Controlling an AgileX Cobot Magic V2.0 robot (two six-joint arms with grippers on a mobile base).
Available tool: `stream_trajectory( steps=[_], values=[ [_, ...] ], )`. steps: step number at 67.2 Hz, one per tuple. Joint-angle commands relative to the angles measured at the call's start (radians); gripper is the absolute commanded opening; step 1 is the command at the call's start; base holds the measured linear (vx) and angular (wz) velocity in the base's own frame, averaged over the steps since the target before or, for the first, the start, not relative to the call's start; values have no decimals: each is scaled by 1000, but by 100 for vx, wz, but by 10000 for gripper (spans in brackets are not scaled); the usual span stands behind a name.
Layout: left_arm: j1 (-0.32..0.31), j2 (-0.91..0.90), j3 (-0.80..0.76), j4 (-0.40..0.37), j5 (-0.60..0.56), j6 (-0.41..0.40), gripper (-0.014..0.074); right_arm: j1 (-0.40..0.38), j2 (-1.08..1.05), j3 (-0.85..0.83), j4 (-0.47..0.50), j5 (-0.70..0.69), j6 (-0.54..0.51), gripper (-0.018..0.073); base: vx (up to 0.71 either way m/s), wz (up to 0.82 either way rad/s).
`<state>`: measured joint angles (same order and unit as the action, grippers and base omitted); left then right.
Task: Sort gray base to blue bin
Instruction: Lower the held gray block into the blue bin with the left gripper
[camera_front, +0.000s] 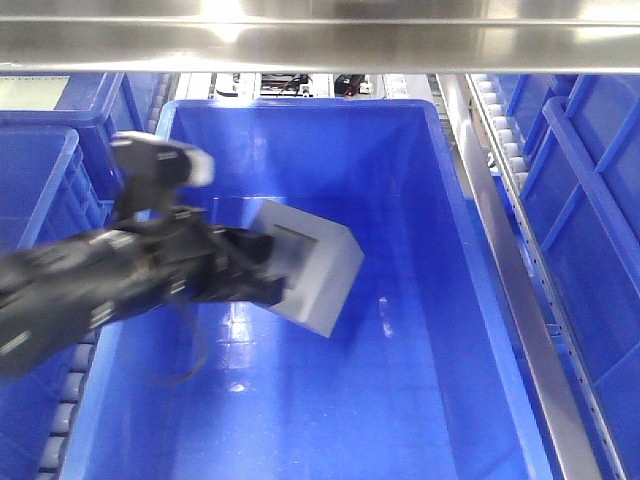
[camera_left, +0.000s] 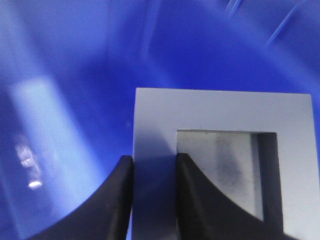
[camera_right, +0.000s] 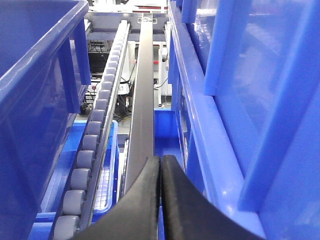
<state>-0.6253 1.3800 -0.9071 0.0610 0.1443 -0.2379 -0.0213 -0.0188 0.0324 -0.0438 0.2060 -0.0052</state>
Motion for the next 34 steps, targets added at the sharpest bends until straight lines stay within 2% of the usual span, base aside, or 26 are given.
stream_trajectory(
  steps=[1, 16, 34],
  values=[
    [-4, 38, -114, -2, -9, -11, 3, -7, -7, 4, -9, -79, -7, -5, 0, 0],
    [-4, 200, -247, -1, 98, -11, 3, -7, -7, 4, -9, -79, -7, -5, 0, 0],
    [7, 329, -288, -5, 110, -41, 7, -7, -7, 4, -9, -81, -7, -5, 0, 0]
  ],
)
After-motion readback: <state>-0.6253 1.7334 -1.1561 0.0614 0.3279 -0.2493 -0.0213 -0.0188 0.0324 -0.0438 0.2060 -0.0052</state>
